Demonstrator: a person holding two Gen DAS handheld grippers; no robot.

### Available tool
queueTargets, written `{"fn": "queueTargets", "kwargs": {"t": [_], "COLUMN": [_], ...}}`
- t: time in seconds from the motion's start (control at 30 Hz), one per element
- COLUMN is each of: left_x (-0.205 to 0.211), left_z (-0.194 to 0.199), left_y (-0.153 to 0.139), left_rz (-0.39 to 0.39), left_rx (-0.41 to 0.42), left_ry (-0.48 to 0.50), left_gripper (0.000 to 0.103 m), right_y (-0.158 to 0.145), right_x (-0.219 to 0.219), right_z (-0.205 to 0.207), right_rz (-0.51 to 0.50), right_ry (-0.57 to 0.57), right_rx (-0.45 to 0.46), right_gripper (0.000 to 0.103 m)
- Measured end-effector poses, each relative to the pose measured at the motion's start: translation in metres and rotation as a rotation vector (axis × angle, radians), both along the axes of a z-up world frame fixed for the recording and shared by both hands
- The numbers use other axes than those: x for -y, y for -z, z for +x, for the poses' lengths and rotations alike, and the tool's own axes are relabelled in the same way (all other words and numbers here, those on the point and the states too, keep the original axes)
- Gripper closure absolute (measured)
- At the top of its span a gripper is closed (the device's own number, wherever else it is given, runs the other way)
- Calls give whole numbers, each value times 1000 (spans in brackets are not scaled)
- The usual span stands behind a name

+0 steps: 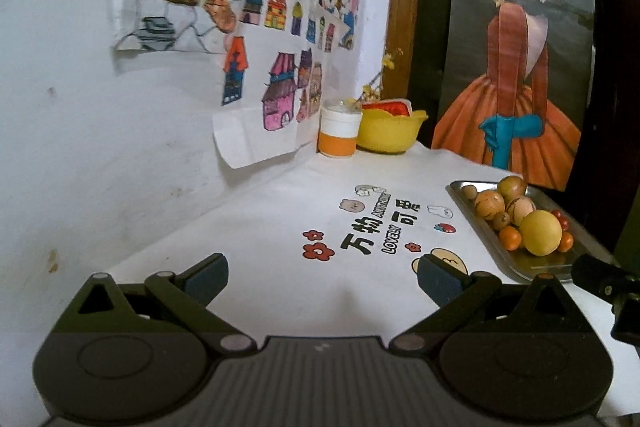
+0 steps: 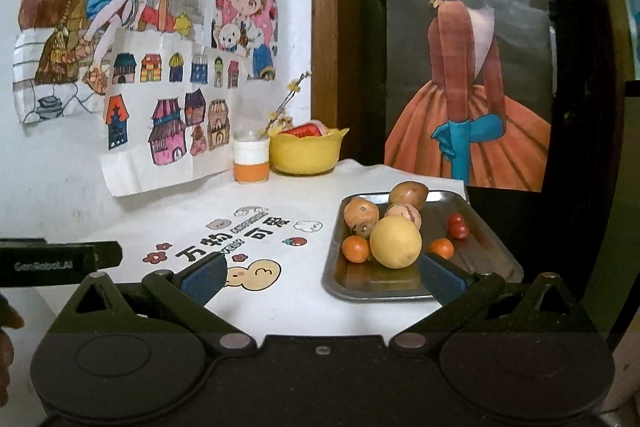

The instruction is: Organize fruits

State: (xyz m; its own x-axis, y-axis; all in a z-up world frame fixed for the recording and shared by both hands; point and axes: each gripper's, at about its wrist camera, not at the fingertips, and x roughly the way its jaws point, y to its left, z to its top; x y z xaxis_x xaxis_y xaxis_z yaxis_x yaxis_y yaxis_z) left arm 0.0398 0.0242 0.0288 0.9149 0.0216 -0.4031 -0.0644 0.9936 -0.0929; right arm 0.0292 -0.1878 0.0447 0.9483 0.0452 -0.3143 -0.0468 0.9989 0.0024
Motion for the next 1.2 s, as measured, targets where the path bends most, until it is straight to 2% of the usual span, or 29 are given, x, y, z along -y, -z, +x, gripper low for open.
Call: {"fn": "queueTargets", "kwargs": {"t": [0.2,1.2], "left_x": [-4,-17], "left_z": [-14,-20], "left_y": [4,6], "left_rz": [9,-5], "left_rx": [11,-4], "left_ry": [-12,-45], "left_gripper": [0,0], "right_y": [2,11], "right_x": [-3,-4], "right_z": [-12,-11], "right_rz": [-7,20], "right_ry": [9,0], "right_rx": [33,-10], "right_gripper": [1,1]}}
